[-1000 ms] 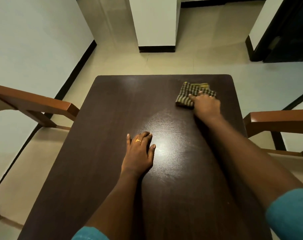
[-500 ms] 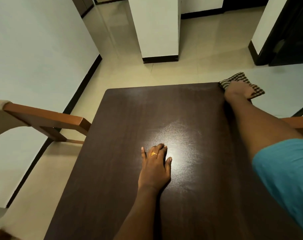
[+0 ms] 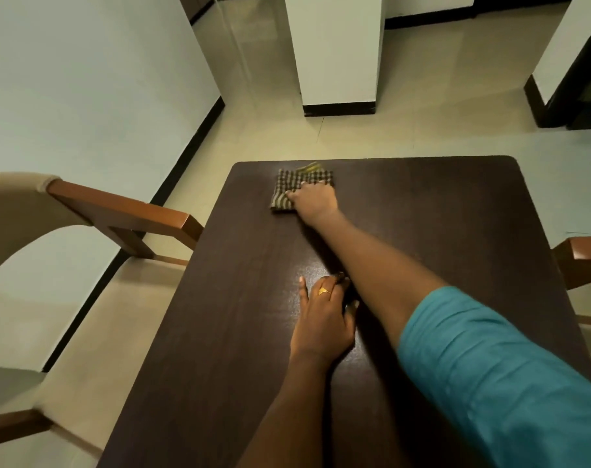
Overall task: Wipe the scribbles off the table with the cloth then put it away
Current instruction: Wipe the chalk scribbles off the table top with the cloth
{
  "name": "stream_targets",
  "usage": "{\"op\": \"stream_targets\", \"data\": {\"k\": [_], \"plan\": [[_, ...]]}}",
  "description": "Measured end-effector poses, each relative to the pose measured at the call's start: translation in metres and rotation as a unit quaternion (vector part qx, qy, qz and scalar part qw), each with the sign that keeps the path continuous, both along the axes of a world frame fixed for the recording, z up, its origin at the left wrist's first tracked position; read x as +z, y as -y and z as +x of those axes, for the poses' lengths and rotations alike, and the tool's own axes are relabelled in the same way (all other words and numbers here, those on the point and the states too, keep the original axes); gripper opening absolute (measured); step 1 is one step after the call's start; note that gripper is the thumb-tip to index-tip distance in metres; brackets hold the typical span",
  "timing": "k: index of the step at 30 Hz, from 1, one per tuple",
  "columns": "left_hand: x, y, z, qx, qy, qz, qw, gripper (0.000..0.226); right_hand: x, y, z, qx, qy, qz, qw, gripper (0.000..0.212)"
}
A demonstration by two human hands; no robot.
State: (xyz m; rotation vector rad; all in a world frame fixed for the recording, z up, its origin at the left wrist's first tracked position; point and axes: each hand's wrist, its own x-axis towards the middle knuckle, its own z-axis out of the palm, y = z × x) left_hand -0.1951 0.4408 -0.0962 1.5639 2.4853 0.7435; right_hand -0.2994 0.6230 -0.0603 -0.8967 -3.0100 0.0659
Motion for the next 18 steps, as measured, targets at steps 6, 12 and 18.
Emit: {"op": "stream_targets", "data": {"k": [6,12,18], "plan": [[0.001,0.0,0.0,0.0,-0.006,0.004,1.0,0.041,-0.011,-0.008,0.035,-0.017,-0.013,-0.003,1.0,0.043],[0.0,0.0,0.0,-0.006,-0.001,0.006,1.0,0.039,-0.009,-0.093,0.132,-0.252,-0.035,0.001,0.967,0.037],[-0.001,0.0,0.0,-0.007,0.008,0.004,1.0,0.04,-0.018,-0.127,0.226,-0.408,-0.018,0.029,0.912,0.036]]}}
